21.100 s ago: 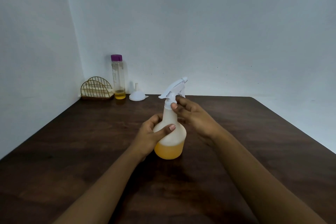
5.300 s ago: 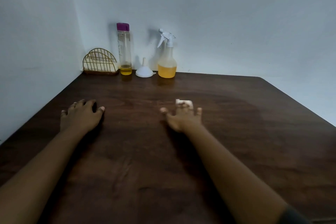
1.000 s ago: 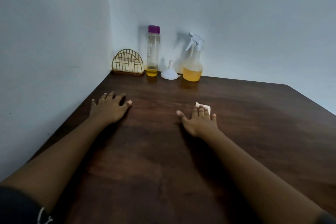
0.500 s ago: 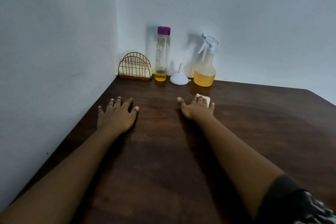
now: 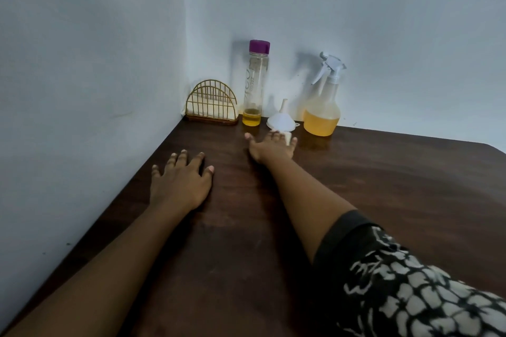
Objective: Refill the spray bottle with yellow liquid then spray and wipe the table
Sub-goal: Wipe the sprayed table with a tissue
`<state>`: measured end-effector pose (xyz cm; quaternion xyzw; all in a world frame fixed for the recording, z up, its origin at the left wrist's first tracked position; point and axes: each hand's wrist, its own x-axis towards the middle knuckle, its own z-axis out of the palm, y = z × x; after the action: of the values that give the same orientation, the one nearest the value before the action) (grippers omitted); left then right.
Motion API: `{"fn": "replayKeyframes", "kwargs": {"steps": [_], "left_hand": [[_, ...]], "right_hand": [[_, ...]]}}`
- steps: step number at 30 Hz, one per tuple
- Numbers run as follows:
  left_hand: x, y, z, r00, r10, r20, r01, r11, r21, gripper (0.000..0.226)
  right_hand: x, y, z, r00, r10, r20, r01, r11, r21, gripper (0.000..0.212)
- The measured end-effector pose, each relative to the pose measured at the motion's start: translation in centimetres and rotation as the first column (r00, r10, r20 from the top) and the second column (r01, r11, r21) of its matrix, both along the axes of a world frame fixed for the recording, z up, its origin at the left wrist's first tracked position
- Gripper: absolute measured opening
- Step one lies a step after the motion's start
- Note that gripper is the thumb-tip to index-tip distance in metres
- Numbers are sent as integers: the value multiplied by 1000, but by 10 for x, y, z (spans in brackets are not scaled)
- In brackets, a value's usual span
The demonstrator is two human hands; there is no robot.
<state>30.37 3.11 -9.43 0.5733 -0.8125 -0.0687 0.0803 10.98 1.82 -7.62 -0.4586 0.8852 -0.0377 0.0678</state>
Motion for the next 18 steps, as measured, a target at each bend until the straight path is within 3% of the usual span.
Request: {"fn": "replayKeyframes", "kwargs": {"steps": [4, 6, 13, 15, 18], "left_hand": [[1, 0, 0, 1000, 5, 4, -5, 1000, -7, 57], [1, 1, 1, 1000, 4, 5, -4, 1000, -8, 57], [1, 10, 6, 1000, 3, -19, -3, 1000, -3, 54], [3, 16, 7, 999, 8, -32, -8, 1000, -6, 52], [7, 24, 8, 999, 2, -48, -2, 1000, -12, 50]], "right_hand": [[53, -26, -2, 957, 287, 37, -287, 958, -25, 84], [57, -22, -1, 942, 333, 50, -332, 943, -19, 82], [-3, 64, 2, 997, 37, 62, -37, 999, -1, 84], [22, 78, 2, 991, 120, 53, -119, 993, -7, 85], [81, 99, -3, 928, 371, 47, -370, 929, -22, 80]]}}
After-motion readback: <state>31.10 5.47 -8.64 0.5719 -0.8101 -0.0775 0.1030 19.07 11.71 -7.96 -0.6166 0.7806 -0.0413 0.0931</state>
